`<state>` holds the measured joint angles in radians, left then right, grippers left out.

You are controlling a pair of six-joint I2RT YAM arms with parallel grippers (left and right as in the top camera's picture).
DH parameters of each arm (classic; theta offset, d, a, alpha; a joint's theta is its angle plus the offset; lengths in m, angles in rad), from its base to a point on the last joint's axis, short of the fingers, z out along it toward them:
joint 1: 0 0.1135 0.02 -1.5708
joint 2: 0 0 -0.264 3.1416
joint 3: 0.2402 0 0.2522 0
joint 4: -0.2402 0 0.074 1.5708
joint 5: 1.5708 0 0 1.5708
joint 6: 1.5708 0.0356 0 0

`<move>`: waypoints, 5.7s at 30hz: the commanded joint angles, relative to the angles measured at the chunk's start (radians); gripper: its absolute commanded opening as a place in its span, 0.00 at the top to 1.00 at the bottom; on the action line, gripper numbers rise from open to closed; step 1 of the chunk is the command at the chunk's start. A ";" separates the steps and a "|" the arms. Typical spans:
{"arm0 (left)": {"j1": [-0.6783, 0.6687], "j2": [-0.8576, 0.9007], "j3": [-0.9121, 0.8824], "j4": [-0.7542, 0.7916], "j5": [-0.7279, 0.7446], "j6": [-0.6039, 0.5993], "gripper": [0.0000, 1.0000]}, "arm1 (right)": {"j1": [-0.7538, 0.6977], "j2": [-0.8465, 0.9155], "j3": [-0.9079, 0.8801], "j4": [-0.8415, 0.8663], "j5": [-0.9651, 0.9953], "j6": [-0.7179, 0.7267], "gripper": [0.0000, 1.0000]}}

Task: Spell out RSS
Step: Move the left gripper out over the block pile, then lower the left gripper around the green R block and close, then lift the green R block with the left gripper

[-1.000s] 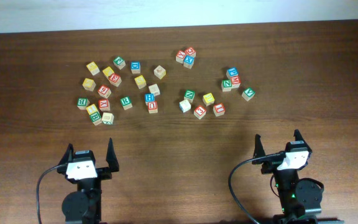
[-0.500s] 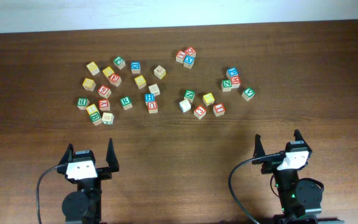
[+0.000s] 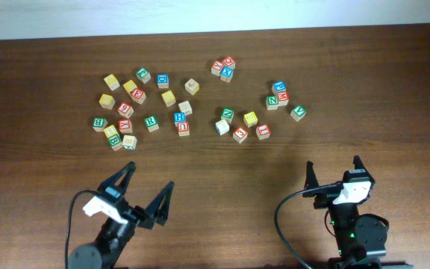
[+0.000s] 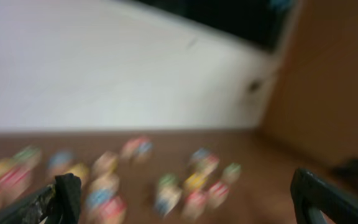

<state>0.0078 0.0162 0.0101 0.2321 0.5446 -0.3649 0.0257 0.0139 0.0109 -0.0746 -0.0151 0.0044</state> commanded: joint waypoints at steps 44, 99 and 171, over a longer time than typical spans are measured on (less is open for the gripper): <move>-0.084 1.567 1.556 -1.408 -0.262 0.077 0.01 | -0.006 -0.008 -0.005 -0.005 0.013 0.011 0.02; -0.164 2.112 1.548 -1.033 -0.639 -0.049 0.48 | -0.006 -0.008 -0.005 -0.005 0.013 0.011 0.02; -0.160 2.188 1.607 -1.074 -0.632 -0.023 0.75 | -0.006 -0.008 -0.005 -0.005 0.013 0.011 0.01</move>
<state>-0.1566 2.1792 1.5974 -0.8368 -0.0792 -0.3916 0.0257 0.0139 0.0109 -0.0746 -0.0143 0.0048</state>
